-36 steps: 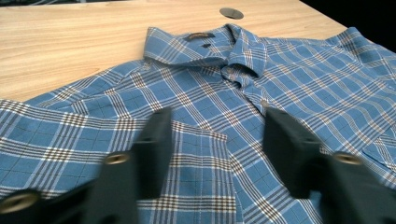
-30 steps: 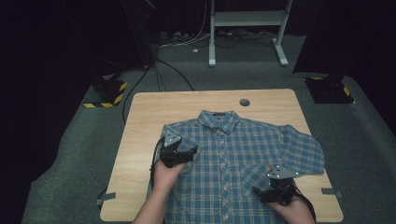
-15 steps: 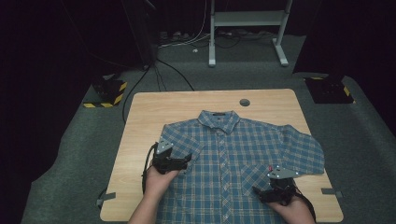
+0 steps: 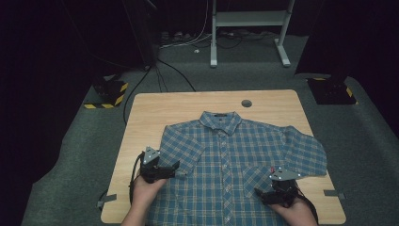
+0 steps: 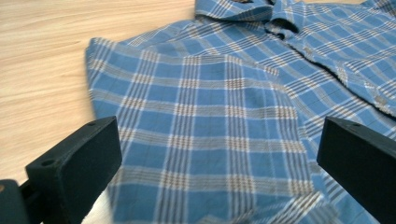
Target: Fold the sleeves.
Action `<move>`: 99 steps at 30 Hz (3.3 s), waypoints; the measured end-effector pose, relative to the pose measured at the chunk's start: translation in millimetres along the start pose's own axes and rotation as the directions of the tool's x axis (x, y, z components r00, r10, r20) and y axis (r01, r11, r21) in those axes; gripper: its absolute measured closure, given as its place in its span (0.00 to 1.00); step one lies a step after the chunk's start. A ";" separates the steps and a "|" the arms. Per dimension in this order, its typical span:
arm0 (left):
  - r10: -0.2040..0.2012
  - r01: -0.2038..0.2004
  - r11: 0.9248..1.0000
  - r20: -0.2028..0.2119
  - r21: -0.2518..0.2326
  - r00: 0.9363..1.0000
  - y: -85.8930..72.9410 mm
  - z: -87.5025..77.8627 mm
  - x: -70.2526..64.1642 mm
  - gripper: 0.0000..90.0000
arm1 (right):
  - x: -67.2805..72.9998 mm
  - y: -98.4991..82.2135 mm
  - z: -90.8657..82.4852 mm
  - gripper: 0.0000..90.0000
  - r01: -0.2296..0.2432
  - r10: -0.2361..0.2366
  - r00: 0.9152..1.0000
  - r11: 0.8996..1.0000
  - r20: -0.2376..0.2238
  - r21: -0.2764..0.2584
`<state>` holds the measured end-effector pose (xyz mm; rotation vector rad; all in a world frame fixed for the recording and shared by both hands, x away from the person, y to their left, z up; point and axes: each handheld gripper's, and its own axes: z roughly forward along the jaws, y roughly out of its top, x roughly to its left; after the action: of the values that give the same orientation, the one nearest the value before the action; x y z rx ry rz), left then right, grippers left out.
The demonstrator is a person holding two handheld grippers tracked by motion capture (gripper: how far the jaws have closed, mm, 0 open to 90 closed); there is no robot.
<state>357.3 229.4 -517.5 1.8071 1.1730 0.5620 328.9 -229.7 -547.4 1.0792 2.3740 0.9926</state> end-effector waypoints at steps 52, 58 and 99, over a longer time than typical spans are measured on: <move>0.012 0.020 0.976 -0.150 0.215 0.989 -58.8 -39.2 35.8 0.00 | 1.6 -2.0 -14.3 0.02 0.019 -0.018 1.000 0.994 0.017 -0.107; 0.014 0.019 0.976 -0.148 0.216 0.989 -58.8 -39.2 35.9 0.00 | -1.5 -1.6 -23.9 0.02 0.029 -0.022 0.999 0.988 0.047 -0.151; 0.018 0.014 0.976 -0.143 0.216 0.990 -58.6 -38.8 35.2 0.00 | -96.8 -3.4 -42.2 0.02 -0.137 0.181 0.962 0.968 0.206 -0.210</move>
<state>315.5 286.9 -551.1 1.9781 1.3755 0.5923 366.3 -324.0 -518.1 1.2512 1.9919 1.0694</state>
